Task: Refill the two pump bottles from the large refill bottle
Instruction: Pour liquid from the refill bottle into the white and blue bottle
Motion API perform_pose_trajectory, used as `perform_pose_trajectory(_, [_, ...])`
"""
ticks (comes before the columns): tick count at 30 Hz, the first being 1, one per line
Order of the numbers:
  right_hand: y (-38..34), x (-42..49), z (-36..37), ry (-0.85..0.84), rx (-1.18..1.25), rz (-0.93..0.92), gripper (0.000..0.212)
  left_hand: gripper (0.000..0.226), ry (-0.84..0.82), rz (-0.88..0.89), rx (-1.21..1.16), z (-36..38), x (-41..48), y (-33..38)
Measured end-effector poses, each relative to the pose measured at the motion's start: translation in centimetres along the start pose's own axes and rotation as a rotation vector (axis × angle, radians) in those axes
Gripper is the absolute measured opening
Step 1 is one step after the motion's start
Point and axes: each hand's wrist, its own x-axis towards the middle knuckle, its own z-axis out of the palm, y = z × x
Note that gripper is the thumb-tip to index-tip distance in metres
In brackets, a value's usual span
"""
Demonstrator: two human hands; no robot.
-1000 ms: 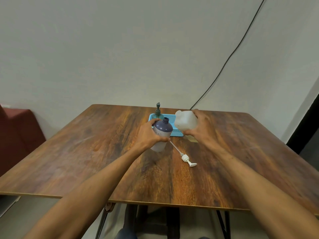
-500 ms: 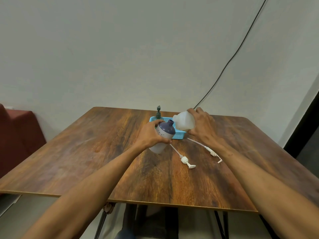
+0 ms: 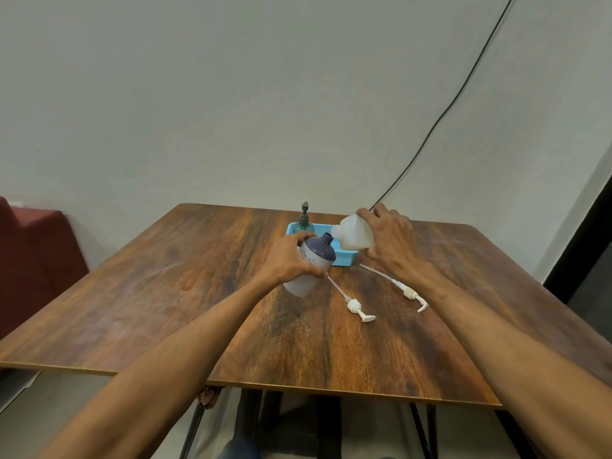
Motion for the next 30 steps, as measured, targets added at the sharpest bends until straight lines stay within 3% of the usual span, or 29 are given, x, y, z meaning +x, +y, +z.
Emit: perform_pose_trajectory(30, [-0.7, 0.0, -1.3, -0.065, -0.081, -0.059, 0.074, 0.077, -0.062, -0.030, -0.039, 0.5, -0.3, -0.2])
